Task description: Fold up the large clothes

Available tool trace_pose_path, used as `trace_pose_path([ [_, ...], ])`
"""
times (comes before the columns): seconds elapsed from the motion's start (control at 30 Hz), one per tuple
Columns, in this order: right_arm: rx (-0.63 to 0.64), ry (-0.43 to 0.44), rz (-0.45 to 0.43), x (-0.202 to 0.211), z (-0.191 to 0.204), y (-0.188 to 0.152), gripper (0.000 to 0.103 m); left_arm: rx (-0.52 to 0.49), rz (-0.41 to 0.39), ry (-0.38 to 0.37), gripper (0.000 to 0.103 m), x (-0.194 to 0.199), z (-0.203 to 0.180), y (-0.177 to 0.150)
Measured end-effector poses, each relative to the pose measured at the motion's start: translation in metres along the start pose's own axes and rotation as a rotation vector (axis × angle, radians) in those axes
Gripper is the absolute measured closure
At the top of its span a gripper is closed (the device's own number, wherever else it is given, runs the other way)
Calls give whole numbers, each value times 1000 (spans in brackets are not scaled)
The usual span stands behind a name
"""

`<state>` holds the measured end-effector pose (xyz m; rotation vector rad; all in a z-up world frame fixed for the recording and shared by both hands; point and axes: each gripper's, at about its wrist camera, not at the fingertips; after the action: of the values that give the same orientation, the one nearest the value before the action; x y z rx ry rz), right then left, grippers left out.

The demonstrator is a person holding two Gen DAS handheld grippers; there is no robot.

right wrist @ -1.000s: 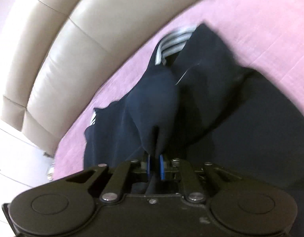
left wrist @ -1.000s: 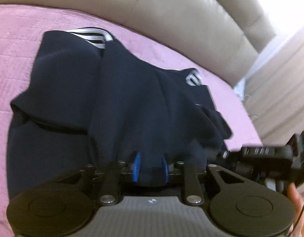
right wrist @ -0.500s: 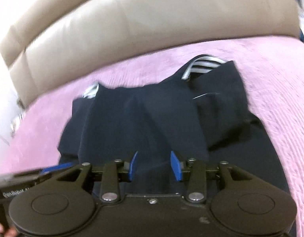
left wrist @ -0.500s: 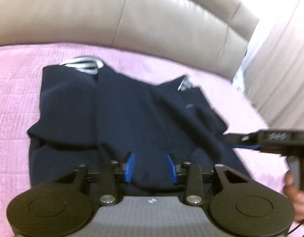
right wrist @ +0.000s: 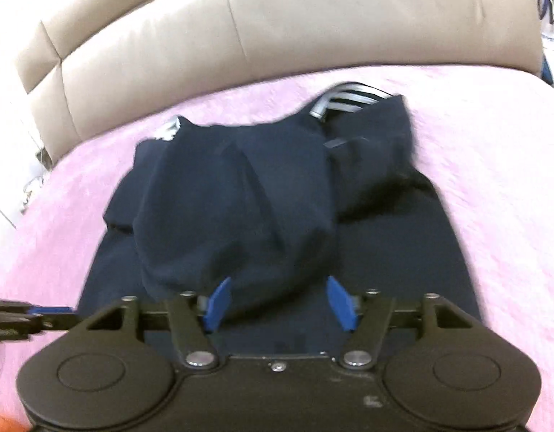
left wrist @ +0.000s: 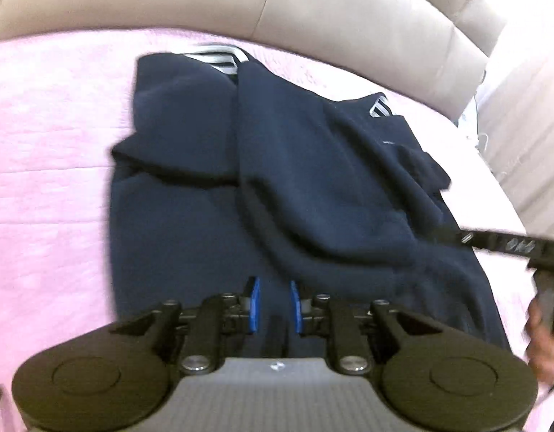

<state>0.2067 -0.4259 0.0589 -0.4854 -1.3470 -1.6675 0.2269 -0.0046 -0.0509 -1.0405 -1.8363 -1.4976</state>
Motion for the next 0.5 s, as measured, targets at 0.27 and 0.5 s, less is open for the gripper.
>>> trace_pose_path([
  [0.27,19,-150,112,47,-41,-61,28,-79,236,-137,62,51,44,-55],
  [0.5,-91,-192,115,70,-63,-106,27,-107,357,-145,50,51,62,-89],
])
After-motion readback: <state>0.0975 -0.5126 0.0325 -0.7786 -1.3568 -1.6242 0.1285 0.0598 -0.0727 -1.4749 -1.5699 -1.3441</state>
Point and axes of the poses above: each gripper's, at about its wrist camera, not at the fingertips, and x roughly against the way its jaws point, z to its left, y to its top, and after that the axes turned 5 degrees about y, right-handed
